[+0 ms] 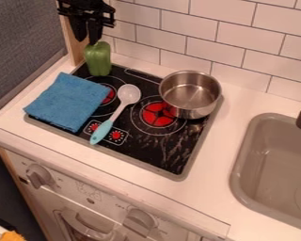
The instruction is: Put the green bell pepper inside the silver pot
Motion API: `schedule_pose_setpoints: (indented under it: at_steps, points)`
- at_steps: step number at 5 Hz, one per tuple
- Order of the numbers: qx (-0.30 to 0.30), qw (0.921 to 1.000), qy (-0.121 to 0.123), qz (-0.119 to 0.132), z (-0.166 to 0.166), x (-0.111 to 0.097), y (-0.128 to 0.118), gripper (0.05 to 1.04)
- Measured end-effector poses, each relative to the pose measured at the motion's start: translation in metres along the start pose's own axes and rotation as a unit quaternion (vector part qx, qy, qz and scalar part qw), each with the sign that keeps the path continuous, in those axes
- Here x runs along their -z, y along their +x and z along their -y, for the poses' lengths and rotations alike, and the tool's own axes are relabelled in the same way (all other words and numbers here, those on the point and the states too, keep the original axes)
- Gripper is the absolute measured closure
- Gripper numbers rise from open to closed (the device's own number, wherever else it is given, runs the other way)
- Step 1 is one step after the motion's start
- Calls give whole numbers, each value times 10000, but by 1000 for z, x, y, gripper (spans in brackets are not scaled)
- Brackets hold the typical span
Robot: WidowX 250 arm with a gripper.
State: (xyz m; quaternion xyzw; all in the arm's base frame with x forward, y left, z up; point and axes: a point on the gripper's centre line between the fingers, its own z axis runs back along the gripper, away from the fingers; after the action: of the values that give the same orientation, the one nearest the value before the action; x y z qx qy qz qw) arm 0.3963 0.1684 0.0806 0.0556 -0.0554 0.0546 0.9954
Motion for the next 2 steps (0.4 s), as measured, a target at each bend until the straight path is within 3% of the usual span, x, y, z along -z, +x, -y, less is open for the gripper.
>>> schedule_pose_setpoints:
  at_steps: [1, 2]
  points:
    - [69, 10000, -47, -22, 8, 3, -1, 954]
    - [79, 9999, -80, -20, 12, 3, 0, 1006]
